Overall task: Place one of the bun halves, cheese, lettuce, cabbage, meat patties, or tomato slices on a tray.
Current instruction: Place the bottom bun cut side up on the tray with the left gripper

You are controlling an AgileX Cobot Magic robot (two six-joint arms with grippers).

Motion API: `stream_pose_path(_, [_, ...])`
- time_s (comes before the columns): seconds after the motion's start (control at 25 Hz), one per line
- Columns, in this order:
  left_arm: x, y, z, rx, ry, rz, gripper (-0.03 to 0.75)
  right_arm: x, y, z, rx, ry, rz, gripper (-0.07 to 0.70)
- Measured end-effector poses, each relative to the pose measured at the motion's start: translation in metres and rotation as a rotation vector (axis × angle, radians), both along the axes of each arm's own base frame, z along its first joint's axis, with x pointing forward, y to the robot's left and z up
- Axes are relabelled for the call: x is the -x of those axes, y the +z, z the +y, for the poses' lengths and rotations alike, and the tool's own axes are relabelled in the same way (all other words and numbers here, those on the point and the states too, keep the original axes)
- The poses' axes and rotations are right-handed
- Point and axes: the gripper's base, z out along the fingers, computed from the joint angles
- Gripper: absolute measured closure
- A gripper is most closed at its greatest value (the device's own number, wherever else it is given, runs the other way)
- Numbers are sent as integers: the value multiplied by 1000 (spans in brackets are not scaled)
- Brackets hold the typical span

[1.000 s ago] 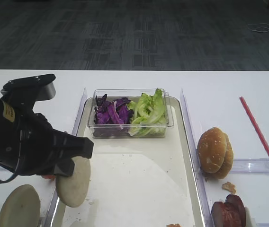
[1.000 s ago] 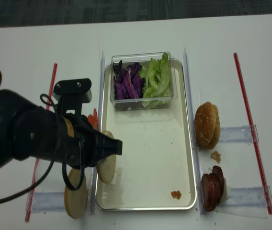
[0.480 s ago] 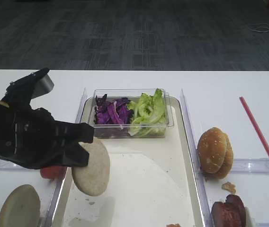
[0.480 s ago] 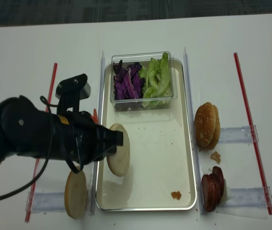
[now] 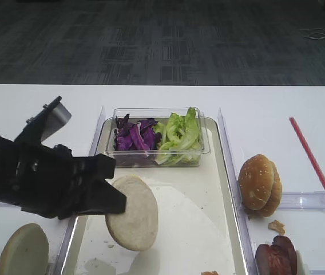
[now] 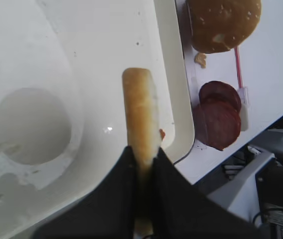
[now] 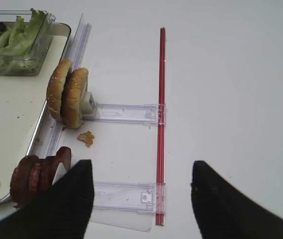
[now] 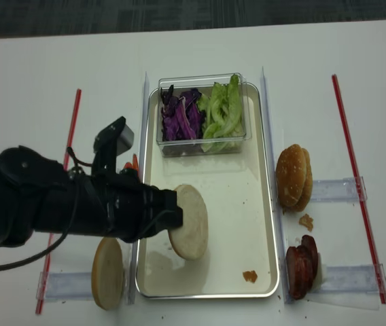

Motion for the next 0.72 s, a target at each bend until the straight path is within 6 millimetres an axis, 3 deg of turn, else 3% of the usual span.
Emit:
stream_pose_path(0.24, [-11,-25,-10,50,-13,81,689,0,0,0,0,0,0,155])
stream_pose_path(0.72, [-23,-54,-16,70,23,127,692,0,0,0,0,0,0,155])
